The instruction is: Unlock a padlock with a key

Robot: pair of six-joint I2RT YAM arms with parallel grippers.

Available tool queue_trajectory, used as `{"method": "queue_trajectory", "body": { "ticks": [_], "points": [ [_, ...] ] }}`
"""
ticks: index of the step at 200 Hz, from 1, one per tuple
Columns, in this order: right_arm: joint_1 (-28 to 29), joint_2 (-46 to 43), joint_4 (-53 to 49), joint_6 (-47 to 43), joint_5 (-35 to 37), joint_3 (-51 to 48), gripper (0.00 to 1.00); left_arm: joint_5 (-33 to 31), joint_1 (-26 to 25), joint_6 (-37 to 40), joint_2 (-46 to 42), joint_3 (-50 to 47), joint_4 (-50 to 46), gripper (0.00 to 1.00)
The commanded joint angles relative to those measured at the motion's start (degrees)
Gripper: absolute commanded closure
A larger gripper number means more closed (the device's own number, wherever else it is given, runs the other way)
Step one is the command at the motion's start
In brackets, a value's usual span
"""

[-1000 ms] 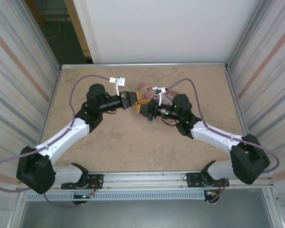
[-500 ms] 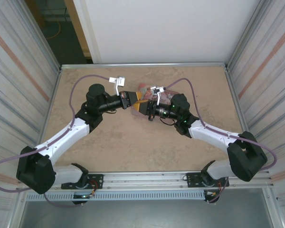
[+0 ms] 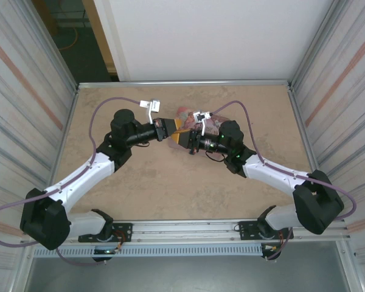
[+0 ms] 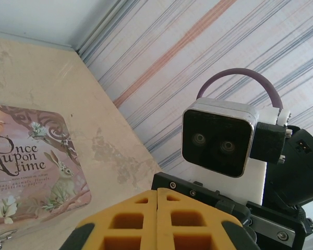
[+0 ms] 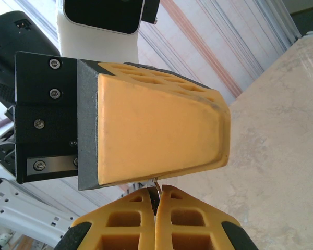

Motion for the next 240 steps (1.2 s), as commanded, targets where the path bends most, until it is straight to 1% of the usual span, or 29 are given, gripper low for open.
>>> {"method": "queue_trajectory", "body": {
  "ticks": [1, 15, 57, 75, 118, 177, 240],
  "points": [
    [-1.60, -2.37, -1.75, -1.71, 2.48, -1.05, 1.00, -0.88, 0.78, 0.51, -3.26, -0.94, 1.30, 1.00],
    [-1.60, -2.50, -1.85, -1.70, 2.04, -0.97, 1.00, -0.80, 0.77, 0.46, -3.22, -1.06, 1.48, 1.00],
    [-1.27, -1.91, -1.94, -1.37, 0.26, -0.13, 0.88, -0.55, 0.77, 0.46, -3.08, -1.06, 1.76, 1.00],
    [-1.09, -1.73, -1.96, -1.35, -0.19, 0.13, 0.86, -0.61, 0.71, 0.38, -3.04, -1.19, 1.94, 1.00],
    [-1.00, -1.36, -2.00, -1.34, 0.13, 0.46, 0.84, -0.52, 0.77, 0.29, -2.99, -1.24, 2.11, 1.00],
    [-0.15, 0.03, -1.54, -1.35, -0.34, 2.30, 0.77, -0.36, 0.77, 0.19, -2.86, -1.35, 2.16, 1.00],
    [0.33, 1.82, -0.23, -0.91, -0.51, 4.11, 0.77, -0.35, 0.78, 0.16, -2.69, -1.56, 2.28, 1.00]
  ]
}}
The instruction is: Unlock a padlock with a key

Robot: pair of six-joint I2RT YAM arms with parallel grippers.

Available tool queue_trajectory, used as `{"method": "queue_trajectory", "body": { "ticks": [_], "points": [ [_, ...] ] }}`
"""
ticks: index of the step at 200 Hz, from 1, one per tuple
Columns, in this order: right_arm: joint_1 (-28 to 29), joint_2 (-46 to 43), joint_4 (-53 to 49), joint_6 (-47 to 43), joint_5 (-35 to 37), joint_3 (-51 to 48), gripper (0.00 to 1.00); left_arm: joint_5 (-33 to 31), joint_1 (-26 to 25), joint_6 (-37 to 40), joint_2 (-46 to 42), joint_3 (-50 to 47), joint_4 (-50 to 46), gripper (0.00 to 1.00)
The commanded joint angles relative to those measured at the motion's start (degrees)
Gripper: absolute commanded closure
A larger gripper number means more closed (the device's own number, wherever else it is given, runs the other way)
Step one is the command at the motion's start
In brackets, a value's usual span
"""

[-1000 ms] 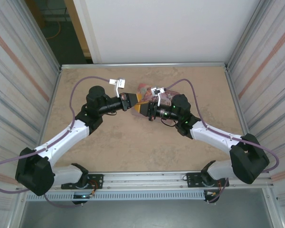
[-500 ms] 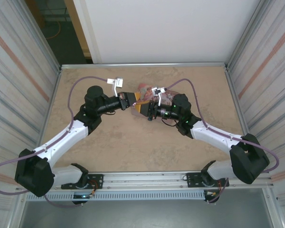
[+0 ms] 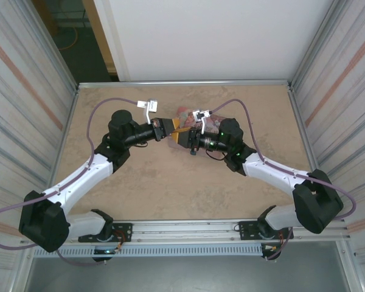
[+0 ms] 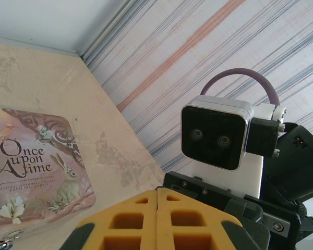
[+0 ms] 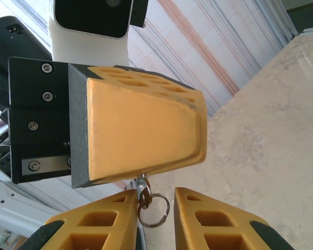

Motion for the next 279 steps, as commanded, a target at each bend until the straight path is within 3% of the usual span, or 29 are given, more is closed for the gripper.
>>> {"method": "queue_trajectory", "body": {
  "ticks": [1, 79, 106, 138, 176, 233, 279],
  "points": [
    [0.47, 0.84, 1.59, -0.18, 0.50, 2.33, 0.77, 0.29, 0.23, 0.23, -1.64, -0.70, 1.92, 1.00],
    [0.43, 0.91, 1.41, -0.09, 0.36, 1.75, 1.00, -0.32, 0.23, 0.09, -2.03, -0.95, 2.10, 1.00],
    [-0.01, -0.05, 0.49, -0.66, 1.29, 0.84, 1.00, -1.51, 0.32, 0.10, -2.97, -1.50, 2.16, 1.00],
    [-0.35, -1.69, -4.45, -3.52, 2.30, 0.98, 1.00, -2.37, 0.57, 0.18, -4.38, -2.41, 2.70, 0.82],
    [-0.39, -4.63, -20.98, -13.91, 5.98, 3.37, 1.00, -3.51, 1.93, 1.87, -7.39, -3.07, 0.76, 0.55],
    [-6.34, -9.88, -34.51, -22.50, 8.21, 0.43, 1.00, -11.41, 2.34, 14.47, -14.78, -5.19, -14.26, 0.35],
    [-14.41, -8.89, -36.36, -22.93, 3.56, -3.45, 1.00, -17.31, 2.25, 16.07, -18.02, -14.84, -11.94, 0.27]
  ]
}}
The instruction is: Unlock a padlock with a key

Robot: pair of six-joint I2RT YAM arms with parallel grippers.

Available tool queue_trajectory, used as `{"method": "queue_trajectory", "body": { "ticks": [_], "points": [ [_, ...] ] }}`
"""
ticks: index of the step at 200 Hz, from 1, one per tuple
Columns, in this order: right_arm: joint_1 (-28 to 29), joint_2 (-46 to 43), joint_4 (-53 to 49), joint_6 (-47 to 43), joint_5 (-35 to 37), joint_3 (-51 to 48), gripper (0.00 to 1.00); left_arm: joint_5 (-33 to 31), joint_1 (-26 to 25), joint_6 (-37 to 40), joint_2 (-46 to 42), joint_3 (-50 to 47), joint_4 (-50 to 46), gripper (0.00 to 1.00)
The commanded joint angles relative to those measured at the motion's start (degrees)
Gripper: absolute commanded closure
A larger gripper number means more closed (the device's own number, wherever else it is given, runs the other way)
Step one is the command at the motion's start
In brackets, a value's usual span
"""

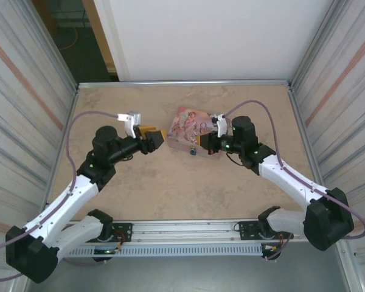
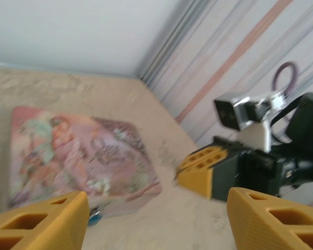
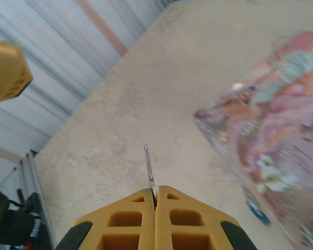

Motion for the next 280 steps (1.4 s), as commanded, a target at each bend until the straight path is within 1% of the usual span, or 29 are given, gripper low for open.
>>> {"method": "queue_trajectory", "body": {
  "ticks": [1, 27, 52, 93, 121, 149, 196, 255, 280],
  "points": [
    [-3.32, 0.57, -2.94, -1.67, -3.37, -2.11, 1.00, -4.45, 0.13, 2.80, -0.94, -4.70, -0.13, 0.27],
    [-6.49, 3.55, -3.40, 0.16, -6.08, -1.74, 1.00, -4.50, 0.13, 1.80, 1.76, -8.05, 2.80, 0.25],
    [-8.62, 6.69, -3.77, 2.72, -6.22, -0.78, 1.00, -1.72, 0.13, 1.51, 7.47, -8.86, 6.07, 0.24],
    [-11.41, 11.46, -1.76, 6.22, -7.91, -0.04, 1.00, 3.55, -1.23, 0.35, 19.14, -6.67, 11.74, 0.24],
    [-12.79, 13.93, 1.20, 8.19, -8.95, 0.00, 1.00, 2.50, -4.15, 1.13, 25.51, -4.59, 14.79, 0.24],
    [-13.91, 15.58, 2.59, 8.48, -9.19, 0.06, 1.00, 3.27, -5.73, 0.81, 31.32, -2.22, 16.96, 0.24],
    [-15.10, 17.00, 3.52, 7.46, -9.57, 0.05, 1.00, 3.89, -6.09, 1.09, 37.55, 0.15, 19.67, 0.24],
    [-15.20, 18.64, 2.41, 5.58, -9.04, -1.38, 1.00, 4.54, -7.08, -0.88, 43.94, 2.52, 23.32, 0.26],
    [-15.05, 18.22, 0.73, 4.58, -7.89, -2.23, 1.00, 4.34, -7.98, -0.95, 45.89, 3.76, 23.14, 0.27]
  ]
}}
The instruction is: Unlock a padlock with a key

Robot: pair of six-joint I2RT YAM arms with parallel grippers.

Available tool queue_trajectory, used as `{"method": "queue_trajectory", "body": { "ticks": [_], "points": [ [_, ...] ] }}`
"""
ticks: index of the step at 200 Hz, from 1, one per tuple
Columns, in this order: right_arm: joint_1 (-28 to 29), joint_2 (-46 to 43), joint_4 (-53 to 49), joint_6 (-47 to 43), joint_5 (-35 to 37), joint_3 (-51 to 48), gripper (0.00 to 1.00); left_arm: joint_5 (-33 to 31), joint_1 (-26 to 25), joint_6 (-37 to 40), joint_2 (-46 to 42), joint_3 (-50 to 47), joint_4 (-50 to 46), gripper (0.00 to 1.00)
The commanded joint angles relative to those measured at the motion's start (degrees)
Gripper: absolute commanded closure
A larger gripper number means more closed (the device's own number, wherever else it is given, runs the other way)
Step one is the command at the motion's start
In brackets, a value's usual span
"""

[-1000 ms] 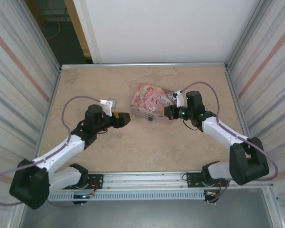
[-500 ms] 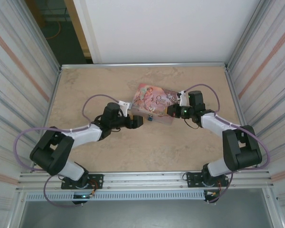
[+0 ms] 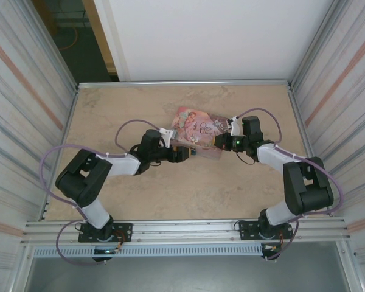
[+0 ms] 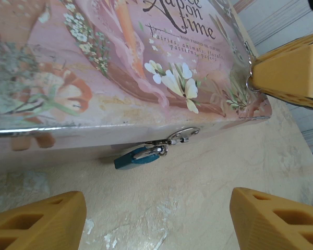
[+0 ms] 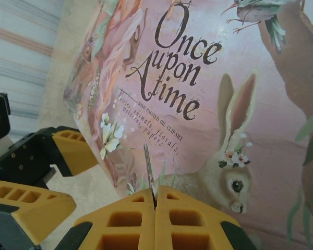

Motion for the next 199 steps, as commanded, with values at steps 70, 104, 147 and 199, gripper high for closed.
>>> {"method": "queue_trajectory", "body": {
  "ticks": [70, 104, 147, 199],
  "points": [
    [1.02, -2.18, -1.95, -2.45, 1.02, -3.12, 1.00, -0.80, -1.70, -1.24, 5.13, 3.69, 2.66, 0.31],
    [2.16, -2.63, -1.56, -2.07, 1.49, -3.59, 1.00, -0.92, -1.85, -2.22, 6.93, 4.20, 3.88, 0.33],
    [2.36, -2.46, -1.38, -2.13, 1.72, -3.69, 1.00, -1.97, -1.96, -3.64, 9.54, 4.27, 7.14, 0.38],
    [2.39, -2.59, -2.52, -2.78, 2.63, -3.68, 1.00, -4.14, -2.54, -3.39, 10.81, 4.31, 8.63, 0.41]
  ]
}}
